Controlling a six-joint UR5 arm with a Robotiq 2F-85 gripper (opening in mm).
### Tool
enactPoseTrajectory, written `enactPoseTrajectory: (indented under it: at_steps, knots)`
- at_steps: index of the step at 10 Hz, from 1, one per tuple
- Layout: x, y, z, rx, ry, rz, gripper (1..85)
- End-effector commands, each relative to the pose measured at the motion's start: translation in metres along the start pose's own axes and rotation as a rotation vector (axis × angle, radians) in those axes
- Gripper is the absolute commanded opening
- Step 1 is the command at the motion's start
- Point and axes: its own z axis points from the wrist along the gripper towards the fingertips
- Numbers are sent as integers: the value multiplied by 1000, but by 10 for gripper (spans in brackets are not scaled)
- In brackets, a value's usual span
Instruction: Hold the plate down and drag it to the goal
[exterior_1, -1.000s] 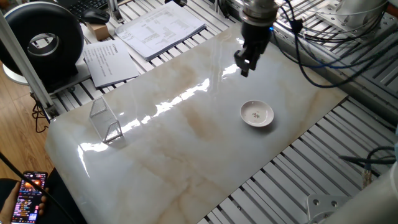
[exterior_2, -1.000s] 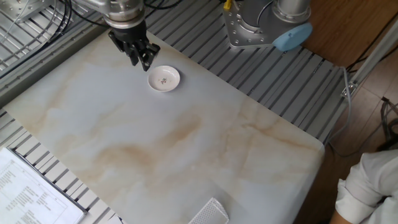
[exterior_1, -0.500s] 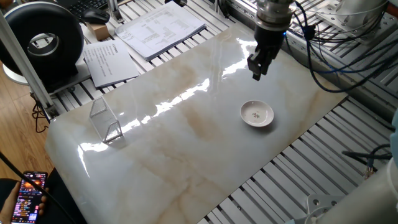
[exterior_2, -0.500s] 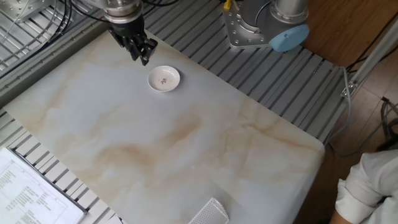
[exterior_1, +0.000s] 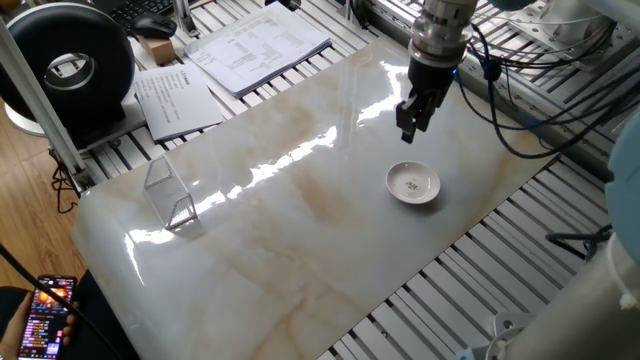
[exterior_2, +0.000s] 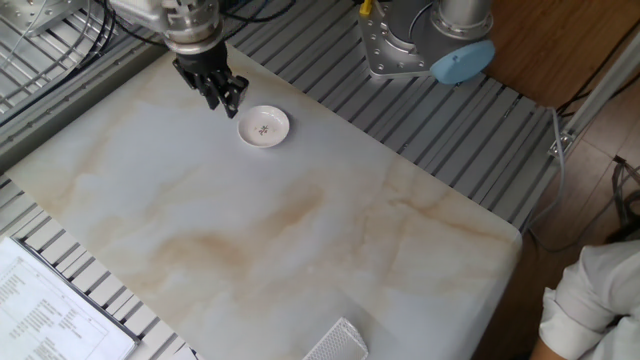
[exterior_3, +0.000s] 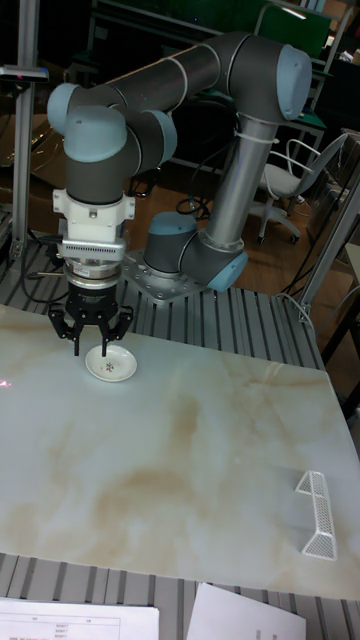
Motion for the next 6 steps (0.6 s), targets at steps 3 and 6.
enactPoseTrajectory:
  at_steps: [3, 6]
  knots:
    - [0, -4, 30, -36, -43, 16, 553]
    - [17, -10, 25, -21, -41, 25, 577]
